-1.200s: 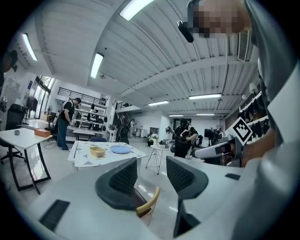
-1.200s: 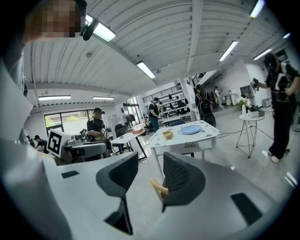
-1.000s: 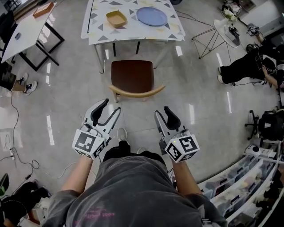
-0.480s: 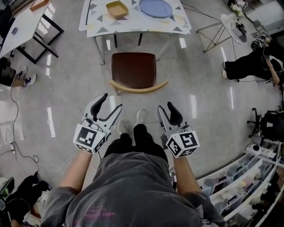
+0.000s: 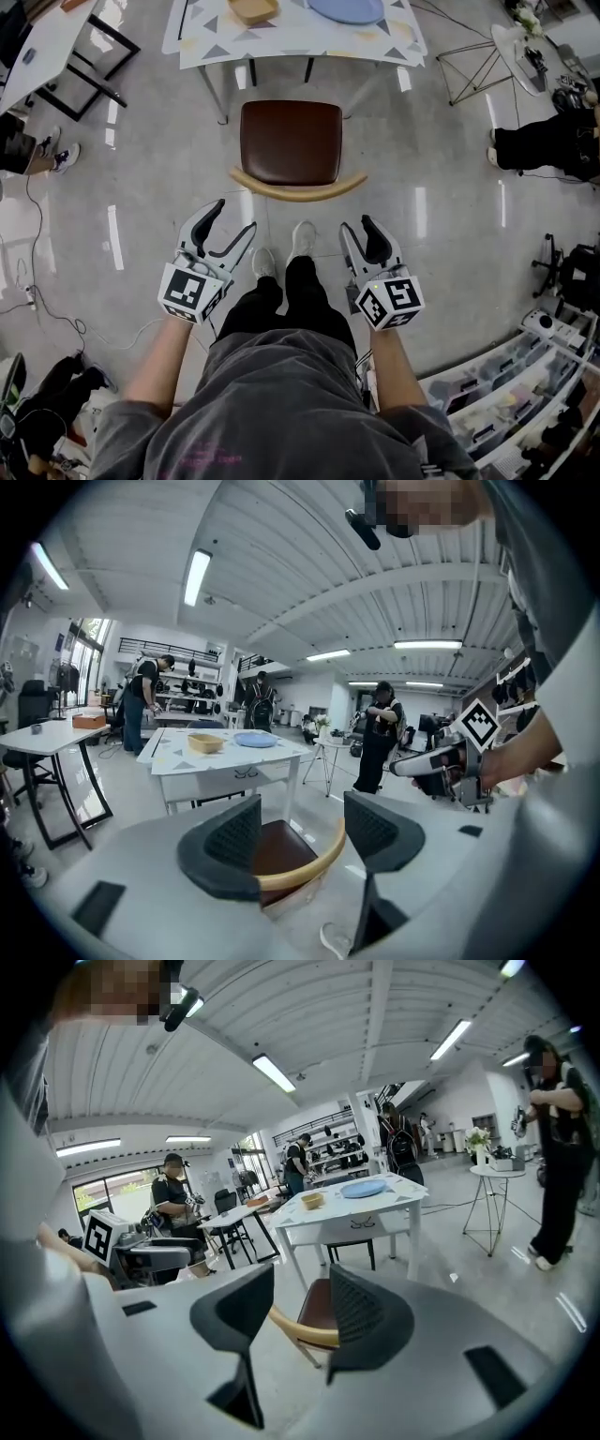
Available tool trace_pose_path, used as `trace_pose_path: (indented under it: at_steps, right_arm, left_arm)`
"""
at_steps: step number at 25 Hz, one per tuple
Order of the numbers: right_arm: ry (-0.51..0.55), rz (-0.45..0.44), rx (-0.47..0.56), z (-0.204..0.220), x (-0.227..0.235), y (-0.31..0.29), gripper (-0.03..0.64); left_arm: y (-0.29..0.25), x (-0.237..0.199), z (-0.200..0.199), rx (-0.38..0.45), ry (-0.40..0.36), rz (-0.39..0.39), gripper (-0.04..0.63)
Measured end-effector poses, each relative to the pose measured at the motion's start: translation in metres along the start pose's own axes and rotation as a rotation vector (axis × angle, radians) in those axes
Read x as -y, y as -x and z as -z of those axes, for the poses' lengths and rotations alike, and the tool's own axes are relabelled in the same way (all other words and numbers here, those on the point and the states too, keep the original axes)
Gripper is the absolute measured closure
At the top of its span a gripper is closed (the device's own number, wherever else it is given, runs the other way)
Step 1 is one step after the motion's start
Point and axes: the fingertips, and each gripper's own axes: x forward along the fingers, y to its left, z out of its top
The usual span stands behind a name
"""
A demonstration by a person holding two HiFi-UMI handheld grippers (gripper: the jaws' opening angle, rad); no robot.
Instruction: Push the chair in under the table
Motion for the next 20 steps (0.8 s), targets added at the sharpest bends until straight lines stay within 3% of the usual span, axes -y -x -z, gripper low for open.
trace_pose_path:
  at_steps: [11, 17, 20]
  right_arm:
    - [0.001, 0.046, -0.123, 0.075, 0.059, -0.049, 0.439]
    - [0.003, 0.113, -0.194, 0.128, 0.097, -0.07, 0.439]
    - [0.011, 0.133, -0.214, 0.151, 0.112, -0.078, 0.439]
  left_arm:
    - [-0.036, -0.04, 0.1, -0.153, 0.048, -0.04, 0.29]
    - [-0.056, -0.052, 0.159, -0.219, 0.105, -0.021, 0.273]
    - [-0.066, -0.062, 0.191, -0.249, 0.098, -0.049, 0.255]
